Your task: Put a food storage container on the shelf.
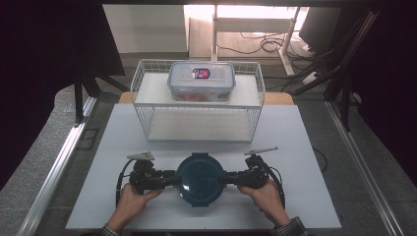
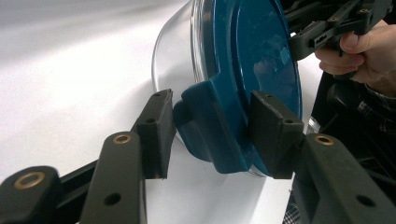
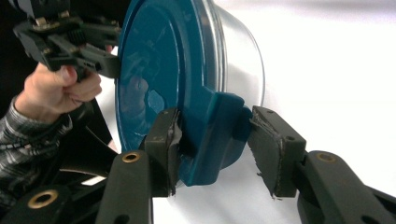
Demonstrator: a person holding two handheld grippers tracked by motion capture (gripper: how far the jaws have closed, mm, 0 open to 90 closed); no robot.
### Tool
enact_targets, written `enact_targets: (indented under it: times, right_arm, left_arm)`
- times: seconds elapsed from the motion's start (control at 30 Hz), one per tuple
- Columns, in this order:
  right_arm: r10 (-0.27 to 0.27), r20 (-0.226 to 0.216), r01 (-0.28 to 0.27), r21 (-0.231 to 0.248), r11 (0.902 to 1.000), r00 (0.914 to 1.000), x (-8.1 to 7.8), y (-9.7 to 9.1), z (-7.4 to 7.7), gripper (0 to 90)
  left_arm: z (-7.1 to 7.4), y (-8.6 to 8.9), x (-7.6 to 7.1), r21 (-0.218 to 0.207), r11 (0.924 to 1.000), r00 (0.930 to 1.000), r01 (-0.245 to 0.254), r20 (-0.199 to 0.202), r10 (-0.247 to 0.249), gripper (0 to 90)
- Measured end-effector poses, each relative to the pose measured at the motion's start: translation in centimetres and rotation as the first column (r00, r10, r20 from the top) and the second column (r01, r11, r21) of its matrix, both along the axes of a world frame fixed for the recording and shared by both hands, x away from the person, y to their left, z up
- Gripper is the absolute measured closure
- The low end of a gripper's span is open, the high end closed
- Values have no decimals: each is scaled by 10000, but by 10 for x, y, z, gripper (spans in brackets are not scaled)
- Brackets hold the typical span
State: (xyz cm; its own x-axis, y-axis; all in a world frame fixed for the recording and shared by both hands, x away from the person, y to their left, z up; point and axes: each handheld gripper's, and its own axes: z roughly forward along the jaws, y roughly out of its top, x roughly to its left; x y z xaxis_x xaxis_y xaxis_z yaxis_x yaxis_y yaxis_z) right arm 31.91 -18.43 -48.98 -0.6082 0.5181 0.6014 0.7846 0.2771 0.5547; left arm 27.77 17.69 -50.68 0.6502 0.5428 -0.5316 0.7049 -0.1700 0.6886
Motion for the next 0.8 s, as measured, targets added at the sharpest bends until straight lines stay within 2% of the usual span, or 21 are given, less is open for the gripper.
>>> enact_targets:
  times: [0.13,0.27,0.4,0.43,0.5,0.6,0.7,0.8]
  right_arm:
    - [20,-114,-17,228,9997,9999,0,-1,0,555]
    - [-9,77,8,113,9999,10000,0,1,2,553]
    - [-30,76,29,136,9999,10000,-1,1,3,562]
    - [-48,-56,49,156,9999,10000,-1,0,3,567]
    - [-30,-21,31,103,9999,10000,-2,-1,4,571]
    - [31,41,-31,-82,10000,10000,-2,-1,7,573]
    - [-2,776,28,-342,9994,9970,-3,1,13,571]
    - [-125,1217,175,-400,9990,9925,-1,1,22,570]
  left_arm:
    - [-2,2,-1,-149,9999,9997,-56,-241,53,526]
    - [-5,4,1,-384,9992,9990,-136,-420,120,527]
    - [-3,4,0,-519,9982,9977,-298,-618,266,547]
    - [-2,4,0,-537,9980,9975,-343,-642,308,555]
    - [0,4,-1,-645,9969,9969,-456,-676,413,564]
    - [4,2,1,-529,9976,9977,-445,-528,417,574]
    - [5,0,4,-505,9976,9973,-480,-572,450,577]
    - [8,-3,7,-552,9976,9980,-408,-505,380,577]
